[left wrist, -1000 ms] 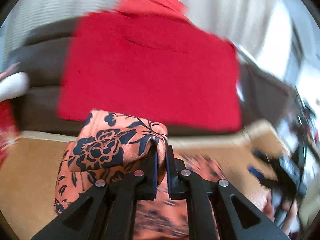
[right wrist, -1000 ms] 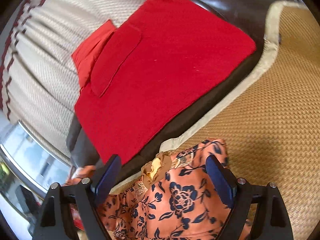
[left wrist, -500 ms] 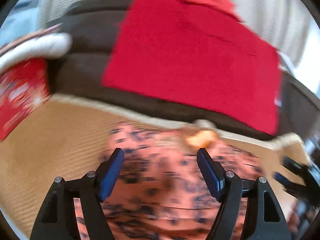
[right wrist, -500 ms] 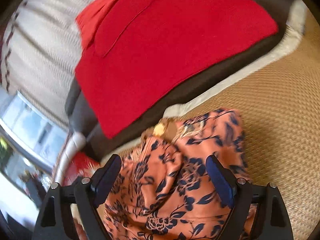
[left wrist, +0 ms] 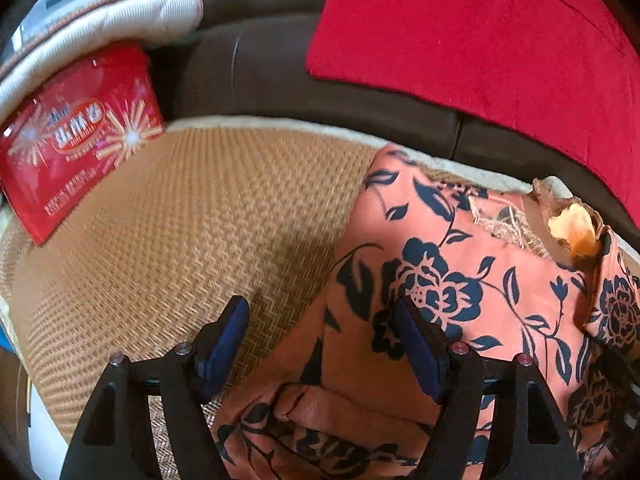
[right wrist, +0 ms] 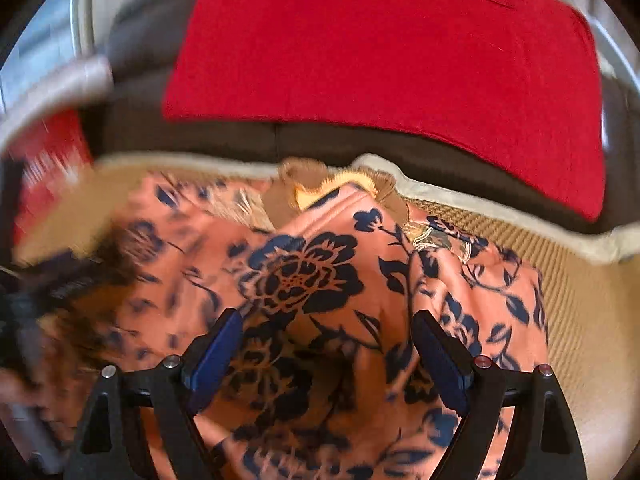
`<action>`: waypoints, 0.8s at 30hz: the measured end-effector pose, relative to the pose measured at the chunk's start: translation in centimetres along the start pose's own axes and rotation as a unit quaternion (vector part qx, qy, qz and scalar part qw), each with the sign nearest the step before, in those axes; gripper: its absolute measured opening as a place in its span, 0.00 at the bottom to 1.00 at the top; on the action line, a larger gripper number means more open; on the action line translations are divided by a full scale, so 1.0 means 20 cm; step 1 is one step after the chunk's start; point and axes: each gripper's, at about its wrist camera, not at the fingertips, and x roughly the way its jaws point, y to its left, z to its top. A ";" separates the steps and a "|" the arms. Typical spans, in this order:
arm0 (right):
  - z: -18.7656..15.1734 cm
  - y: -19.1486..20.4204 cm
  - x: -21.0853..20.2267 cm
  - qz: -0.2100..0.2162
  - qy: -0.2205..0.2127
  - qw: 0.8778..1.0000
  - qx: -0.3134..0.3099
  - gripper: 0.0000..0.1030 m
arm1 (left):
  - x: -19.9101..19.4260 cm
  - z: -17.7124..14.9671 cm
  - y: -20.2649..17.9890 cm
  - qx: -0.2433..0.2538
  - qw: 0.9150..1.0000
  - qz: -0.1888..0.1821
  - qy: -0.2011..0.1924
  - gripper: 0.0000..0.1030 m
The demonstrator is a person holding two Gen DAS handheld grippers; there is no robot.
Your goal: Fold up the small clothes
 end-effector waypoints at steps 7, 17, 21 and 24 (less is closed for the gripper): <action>0.04 -0.15 0.06 -0.001 0.007 0.996 0.087 0.33 | 0.07 0.00 0.06 -0.004 1.000 -0.009 0.013 0.74; -0.51 -0.92 -0.44 -0.019 -0.033 0.927 0.373 0.70 | 0.00 -0.02 0.04 0.011 1.000 0.005 -0.002 0.71; -0.52 -0.94 -0.50 0.017 -0.069 0.929 0.364 0.70 | -0.10 0.00 0.04 0.009 0.999 0.001 -0.042 0.65; -0.46 -0.90 -0.47 0.025 -0.072 0.938 0.339 0.61 | -0.20 0.02 0.01 0.026 0.995 -0.007 -0.094 0.65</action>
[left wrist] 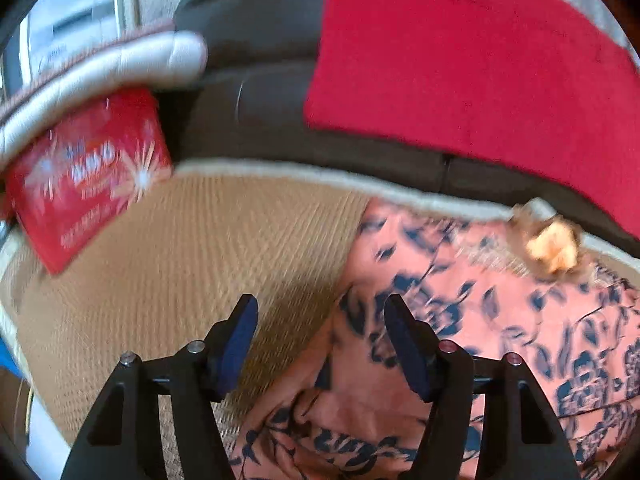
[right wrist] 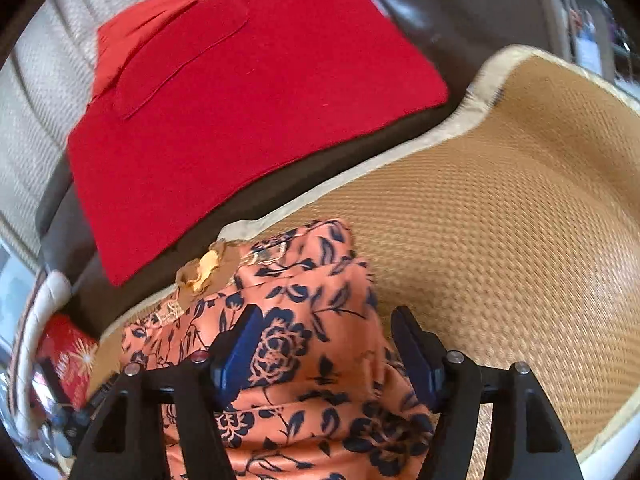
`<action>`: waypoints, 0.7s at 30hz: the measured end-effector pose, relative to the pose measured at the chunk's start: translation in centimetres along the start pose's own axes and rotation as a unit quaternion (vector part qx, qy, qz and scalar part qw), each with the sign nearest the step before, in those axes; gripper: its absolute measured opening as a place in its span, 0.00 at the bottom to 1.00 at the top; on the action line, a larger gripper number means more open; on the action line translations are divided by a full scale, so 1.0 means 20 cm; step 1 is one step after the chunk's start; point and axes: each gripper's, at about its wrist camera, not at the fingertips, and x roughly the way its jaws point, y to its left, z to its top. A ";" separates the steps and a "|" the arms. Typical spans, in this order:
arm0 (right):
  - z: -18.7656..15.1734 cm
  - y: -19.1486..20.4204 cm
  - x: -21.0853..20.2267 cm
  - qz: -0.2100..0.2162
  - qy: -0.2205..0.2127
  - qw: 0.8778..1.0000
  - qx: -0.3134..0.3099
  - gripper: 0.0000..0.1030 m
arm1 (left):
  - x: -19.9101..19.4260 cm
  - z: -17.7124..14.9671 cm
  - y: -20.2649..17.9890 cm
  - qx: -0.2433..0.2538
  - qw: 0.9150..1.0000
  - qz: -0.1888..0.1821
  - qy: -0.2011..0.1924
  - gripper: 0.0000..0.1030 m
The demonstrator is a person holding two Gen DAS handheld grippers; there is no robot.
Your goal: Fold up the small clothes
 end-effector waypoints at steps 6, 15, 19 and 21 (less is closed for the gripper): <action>-0.01 0.08 0.17 0.001 0.032 0.999 -0.001 0.37 | -0.03 0.00 -0.12 0.032 0.998 -0.043 -0.013 0.65; -0.03 0.16 0.50 0.015 0.078 0.997 -0.014 0.37 | 0.22 -0.11 -0.13 0.071 0.995 0.010 0.064 0.67; 0.02 0.17 0.58 0.023 0.078 0.997 -0.006 0.37 | 0.23 -0.10 -0.12 0.079 0.995 0.021 0.050 0.67; 0.05 0.18 0.62 0.026 0.082 0.996 -0.003 0.37 | 0.24 -0.09 -0.11 0.083 0.995 0.027 0.049 0.67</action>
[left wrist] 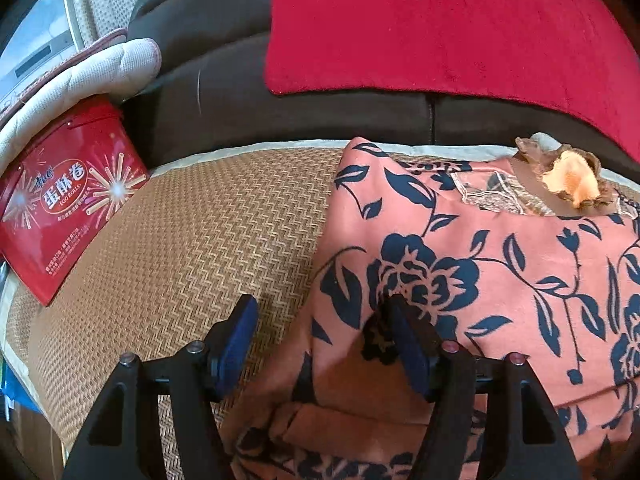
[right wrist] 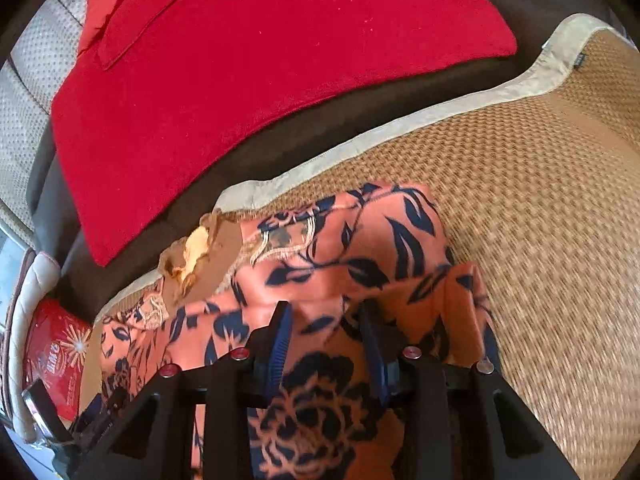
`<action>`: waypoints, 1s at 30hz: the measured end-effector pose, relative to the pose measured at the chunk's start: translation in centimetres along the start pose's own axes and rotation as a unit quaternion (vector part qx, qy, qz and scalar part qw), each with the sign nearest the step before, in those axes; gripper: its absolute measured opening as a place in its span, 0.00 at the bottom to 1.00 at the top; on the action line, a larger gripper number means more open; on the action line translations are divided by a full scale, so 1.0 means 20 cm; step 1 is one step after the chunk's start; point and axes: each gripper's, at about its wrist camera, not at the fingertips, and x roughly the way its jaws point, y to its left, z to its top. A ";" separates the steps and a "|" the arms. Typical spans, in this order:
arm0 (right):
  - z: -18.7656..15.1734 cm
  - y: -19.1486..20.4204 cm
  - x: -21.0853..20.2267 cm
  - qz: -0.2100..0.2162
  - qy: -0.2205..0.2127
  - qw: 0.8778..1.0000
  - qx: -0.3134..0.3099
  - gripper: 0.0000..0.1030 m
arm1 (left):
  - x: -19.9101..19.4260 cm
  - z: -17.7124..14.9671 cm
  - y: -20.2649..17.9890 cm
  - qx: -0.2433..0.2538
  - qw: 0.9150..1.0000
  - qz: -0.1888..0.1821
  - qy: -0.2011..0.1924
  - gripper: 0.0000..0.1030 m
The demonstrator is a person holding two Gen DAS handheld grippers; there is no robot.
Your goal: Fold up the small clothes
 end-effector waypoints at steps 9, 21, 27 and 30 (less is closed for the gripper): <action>0.07 0.03 0.00 0.015 -0.004 1.000 -0.007 0.31 | -0.05 0.11 -0.04 -0.022 1.000 -0.002 -0.020 0.65; -0.19 0.09 -0.40 0.040 0.018 0.998 -0.047 0.33 | -0.40 0.01 -0.43 0.063 0.989 -0.121 -0.061 0.83; -0.29 0.04 -0.34 0.016 0.059 0.997 -0.046 0.33 | -0.21 -0.05 -0.50 0.085 0.992 -0.095 0.020 0.84; -0.30 -0.01 -0.33 0.028 0.062 0.996 -0.049 0.33 | -0.21 -0.07 -0.47 0.082 0.992 -0.093 0.018 0.85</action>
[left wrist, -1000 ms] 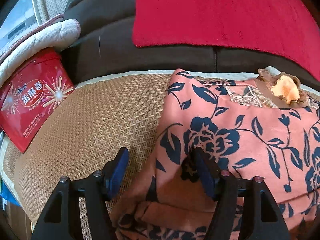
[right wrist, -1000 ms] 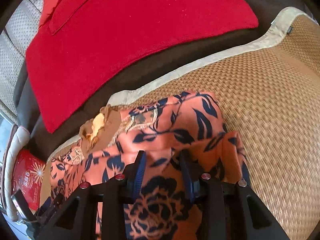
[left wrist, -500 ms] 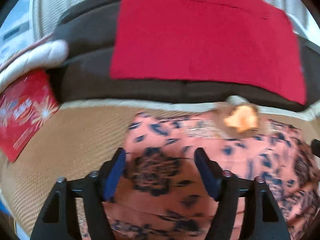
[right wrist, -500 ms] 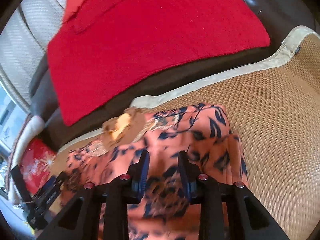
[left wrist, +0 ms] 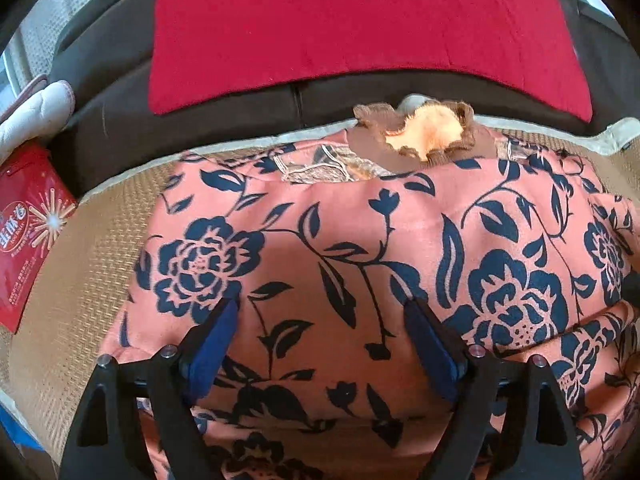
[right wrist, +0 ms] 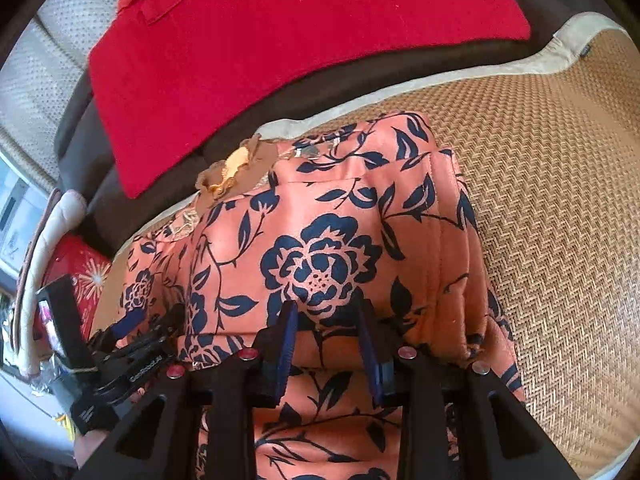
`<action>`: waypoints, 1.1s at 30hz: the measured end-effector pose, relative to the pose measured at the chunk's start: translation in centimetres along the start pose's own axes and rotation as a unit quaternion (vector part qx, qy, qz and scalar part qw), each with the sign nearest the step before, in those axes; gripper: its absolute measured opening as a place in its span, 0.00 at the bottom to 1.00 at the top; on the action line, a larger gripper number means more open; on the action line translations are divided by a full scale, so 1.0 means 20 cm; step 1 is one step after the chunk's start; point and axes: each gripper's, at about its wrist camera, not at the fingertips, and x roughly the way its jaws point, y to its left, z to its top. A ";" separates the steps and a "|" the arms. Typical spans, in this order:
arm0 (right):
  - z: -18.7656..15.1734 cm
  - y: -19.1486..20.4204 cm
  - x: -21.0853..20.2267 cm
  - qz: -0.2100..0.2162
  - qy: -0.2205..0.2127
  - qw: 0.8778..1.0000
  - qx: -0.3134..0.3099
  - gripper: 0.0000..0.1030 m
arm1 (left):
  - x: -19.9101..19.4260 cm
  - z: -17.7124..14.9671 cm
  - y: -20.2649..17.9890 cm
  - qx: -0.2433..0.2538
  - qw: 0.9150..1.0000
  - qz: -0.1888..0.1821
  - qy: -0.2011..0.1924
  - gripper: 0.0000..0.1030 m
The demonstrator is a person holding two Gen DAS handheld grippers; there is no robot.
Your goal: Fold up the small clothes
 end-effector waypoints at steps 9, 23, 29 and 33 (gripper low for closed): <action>-0.17 -0.04 -0.43 0.058 -0.103 0.993 -0.001 0.75 | -0.49 -0.21 0.30 -0.028 0.995 0.006 -0.098 0.85; -0.55 -0.18 -0.70 0.056 -0.077 0.995 -0.027 0.75 | -0.83 -0.89 0.83 -0.122 0.990 0.037 -0.058 0.90; -0.69 -0.24 -0.66 0.039 -0.054 0.998 -0.021 0.75 | -0.78 -1.03 0.83 -0.117 0.993 0.017 -0.029 0.90; -0.77 -0.38 -0.61 0.010 -0.013 1.000 0.011 0.75 | -0.70 -1.08 0.86 -0.129 0.992 -0.005 -0.002 0.90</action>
